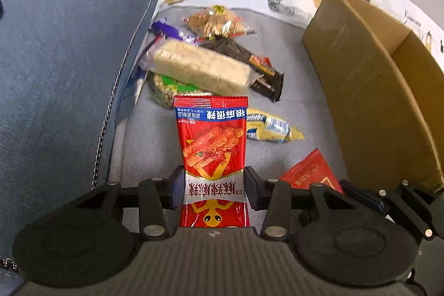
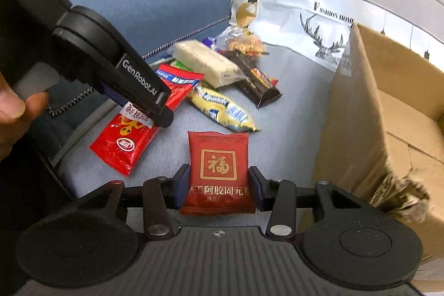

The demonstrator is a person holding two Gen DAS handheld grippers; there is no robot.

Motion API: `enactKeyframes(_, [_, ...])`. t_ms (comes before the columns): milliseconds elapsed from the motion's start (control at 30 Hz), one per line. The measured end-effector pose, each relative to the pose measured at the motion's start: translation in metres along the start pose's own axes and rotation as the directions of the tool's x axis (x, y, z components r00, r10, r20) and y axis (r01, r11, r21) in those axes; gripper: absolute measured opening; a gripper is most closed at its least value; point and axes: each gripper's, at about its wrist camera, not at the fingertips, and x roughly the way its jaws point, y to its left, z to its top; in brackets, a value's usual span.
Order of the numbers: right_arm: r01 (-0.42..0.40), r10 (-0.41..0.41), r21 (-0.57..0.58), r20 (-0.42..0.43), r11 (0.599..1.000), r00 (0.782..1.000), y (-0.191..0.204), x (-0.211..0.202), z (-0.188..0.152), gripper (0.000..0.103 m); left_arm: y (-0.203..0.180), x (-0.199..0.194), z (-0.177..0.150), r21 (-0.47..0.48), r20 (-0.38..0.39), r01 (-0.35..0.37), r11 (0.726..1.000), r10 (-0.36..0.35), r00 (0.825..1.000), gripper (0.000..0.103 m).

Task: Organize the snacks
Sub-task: 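Carry both red packets over the cardboard box with both grippers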

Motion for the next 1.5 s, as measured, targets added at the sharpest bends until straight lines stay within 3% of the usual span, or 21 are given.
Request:
enactKeyframes(200, [-0.015, 0.015, -0.003, 0.088, 1.0, 0.996, -0.003, -0.02, 0.009, 0.046, 0.001, -0.011, 0.001, -0.019, 0.074, 0.022, 1.0, -0.02, 0.997, 0.049])
enactKeyframes(400, [-0.036, 0.036, -0.003, 0.204, 0.999, 0.978, -0.014, -0.056, 0.026, 0.046, 0.004, -0.017, 0.002, -0.045, 0.109, 0.037, 0.998, -0.032, 0.994, 0.049])
enactKeyframes(633, [-0.028, 0.012, 0.045, 0.324, 0.999, 0.946, -0.065, -0.107, 0.063, 0.046, -0.005, -0.028, 0.003, -0.021, 0.153, 0.051, 0.998, -0.047, 0.987, 0.049])
enactKeyframes(800, [0.063, -0.071, 0.033, 0.387, 0.997, 0.919, -0.114, -0.128, 0.078, 0.046, -0.02, -0.038, 0.004, 0.03, 0.189, 0.033, 0.999, -0.038, 0.981, 0.049])
enactKeyframes(933, [0.129, -0.163, 0.114, 0.378, 0.985, 0.911, -0.15, -0.119, 0.061, 0.046, -0.034, -0.045, 0.006, 0.074, 0.207, -0.003, 0.997, -0.013, 0.978, 0.049])
enactKeyframes(1033, [0.145, -0.198, 0.182, 0.319, 0.972, 0.927, -0.169, -0.113, 0.048, 0.046, -0.044, -0.053, 0.008, 0.095, 0.234, -0.015, 0.995, -0.008, 0.972, 0.049])
enactKeyframes(1133, [0.169, -0.232, 0.202, 0.351, 0.965, 0.907, -0.181, -0.121, 0.048, 0.046, -0.055, -0.06, 0.013, 0.115, 0.267, -0.019, 0.993, -0.013, 0.964, 0.049])
enactKeyframes(1367, [0.225, -0.301, 0.258, 0.308, 0.939, 0.903, -0.207, -0.127, 0.037, 0.046, -0.097, -0.067, 0.029, 0.153, 0.363, 0.077, 0.985, -0.129, 0.923, 0.049])
enactKeyframes(1500, [0.26, -0.336, 0.268, 0.299, 0.928, 0.893, -0.216, -0.135, 0.03, 0.046, -0.136, -0.067, 0.041, 0.231, 0.397, 0.116, 0.966, -0.202, 0.895, 0.049])
